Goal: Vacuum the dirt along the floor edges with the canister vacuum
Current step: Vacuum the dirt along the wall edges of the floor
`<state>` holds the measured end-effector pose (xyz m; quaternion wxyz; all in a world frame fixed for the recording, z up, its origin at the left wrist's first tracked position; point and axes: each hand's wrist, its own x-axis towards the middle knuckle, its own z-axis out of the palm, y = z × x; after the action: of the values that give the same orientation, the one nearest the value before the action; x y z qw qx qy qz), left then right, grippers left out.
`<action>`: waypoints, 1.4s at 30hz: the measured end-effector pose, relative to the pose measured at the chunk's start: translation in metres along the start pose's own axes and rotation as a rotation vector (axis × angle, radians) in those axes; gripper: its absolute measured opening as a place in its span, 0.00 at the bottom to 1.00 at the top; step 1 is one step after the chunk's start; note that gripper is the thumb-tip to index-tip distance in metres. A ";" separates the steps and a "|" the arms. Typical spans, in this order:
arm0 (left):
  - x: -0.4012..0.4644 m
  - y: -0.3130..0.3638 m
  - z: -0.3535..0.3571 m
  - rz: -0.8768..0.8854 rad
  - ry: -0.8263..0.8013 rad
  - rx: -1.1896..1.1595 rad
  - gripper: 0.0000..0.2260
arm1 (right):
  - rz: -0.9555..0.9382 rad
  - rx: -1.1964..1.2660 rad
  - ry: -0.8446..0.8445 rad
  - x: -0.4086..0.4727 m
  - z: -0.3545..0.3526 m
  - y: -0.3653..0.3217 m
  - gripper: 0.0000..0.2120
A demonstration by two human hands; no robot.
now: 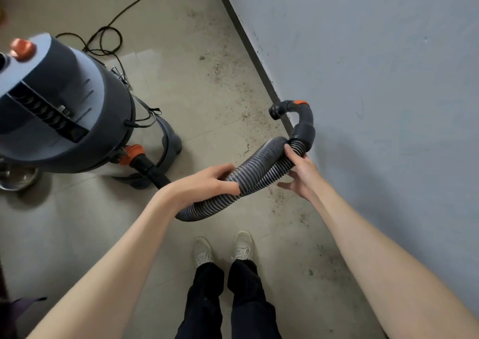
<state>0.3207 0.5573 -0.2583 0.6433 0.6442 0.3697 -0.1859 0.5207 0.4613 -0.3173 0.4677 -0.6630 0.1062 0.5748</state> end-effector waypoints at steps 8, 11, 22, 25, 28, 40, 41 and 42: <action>-0.027 -0.003 -0.008 0.060 -0.115 -0.013 0.19 | 0.256 0.238 -0.167 -0.026 0.047 -0.026 0.24; -0.027 -0.010 -0.002 0.060 -0.159 0.087 0.24 | 0.257 0.348 -0.169 -0.028 0.058 -0.034 0.19; -0.004 0.052 -0.045 0.125 0.548 -0.075 0.13 | 0.057 0.241 -0.345 -0.044 0.064 -0.048 0.15; 0.019 0.091 -0.060 -0.033 0.485 -0.510 0.20 | -0.139 0.036 -0.410 -0.054 0.070 -0.052 0.15; 0.026 0.119 -0.078 -0.101 0.293 -0.720 0.26 | -0.351 -0.302 -0.448 -0.071 0.068 -0.054 0.18; -0.033 0.157 -0.090 0.125 0.451 -0.559 0.09 | -0.085 -0.386 -0.811 -0.101 0.056 -0.090 0.32; -0.041 0.157 -0.088 0.135 0.428 -0.467 0.09 | -0.094 -0.293 -0.748 -0.103 0.057 -0.098 0.29; -0.048 0.156 -0.086 0.152 0.408 -0.409 0.08 | -0.126 -0.231 -0.650 -0.104 0.061 -0.106 0.24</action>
<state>0.3804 0.6446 -0.1078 0.6843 0.5510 0.4719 0.0743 0.5195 0.5223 -0.1691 0.4336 -0.4990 -0.1553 0.7340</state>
